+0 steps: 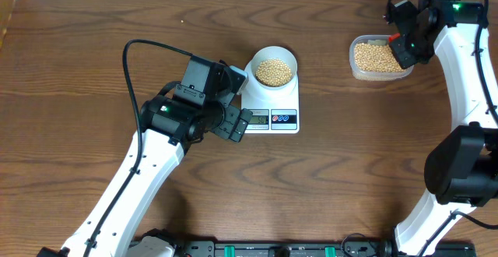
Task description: Scoop item into bowl and weigh 50g on scale
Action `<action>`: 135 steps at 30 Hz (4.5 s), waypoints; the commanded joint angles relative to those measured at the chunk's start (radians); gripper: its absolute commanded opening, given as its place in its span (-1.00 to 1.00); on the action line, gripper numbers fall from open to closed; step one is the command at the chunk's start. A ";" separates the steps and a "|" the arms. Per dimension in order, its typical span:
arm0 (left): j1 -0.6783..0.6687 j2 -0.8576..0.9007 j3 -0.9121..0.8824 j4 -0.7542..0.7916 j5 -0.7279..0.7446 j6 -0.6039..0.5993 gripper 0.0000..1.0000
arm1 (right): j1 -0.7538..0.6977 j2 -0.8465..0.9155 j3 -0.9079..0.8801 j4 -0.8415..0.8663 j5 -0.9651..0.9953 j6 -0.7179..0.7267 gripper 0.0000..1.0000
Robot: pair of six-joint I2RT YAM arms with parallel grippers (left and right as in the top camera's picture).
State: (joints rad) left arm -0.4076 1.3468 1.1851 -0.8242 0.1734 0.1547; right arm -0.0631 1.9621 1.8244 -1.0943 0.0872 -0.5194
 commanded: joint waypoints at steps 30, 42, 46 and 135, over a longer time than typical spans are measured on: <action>0.003 0.005 -0.003 -0.002 -0.010 0.002 0.83 | -0.172 -0.110 0.034 0.035 -0.590 0.225 -0.98; 0.003 0.005 -0.003 -0.002 -0.009 0.002 0.84 | -0.203 -0.110 0.023 0.013 -0.727 0.469 -0.97; 0.003 0.005 -0.003 -0.002 -0.010 0.002 0.83 | -0.203 -0.109 -0.017 0.003 -0.627 0.731 -0.97; 0.003 0.005 -0.003 -0.002 -0.009 0.002 0.83 | -0.224 -0.189 -0.273 0.085 -0.521 0.949 0.99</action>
State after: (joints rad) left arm -0.4076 1.3468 1.1851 -0.8238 0.1734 0.1547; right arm -0.2859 1.7859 1.5536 -0.9855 -0.4625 0.4389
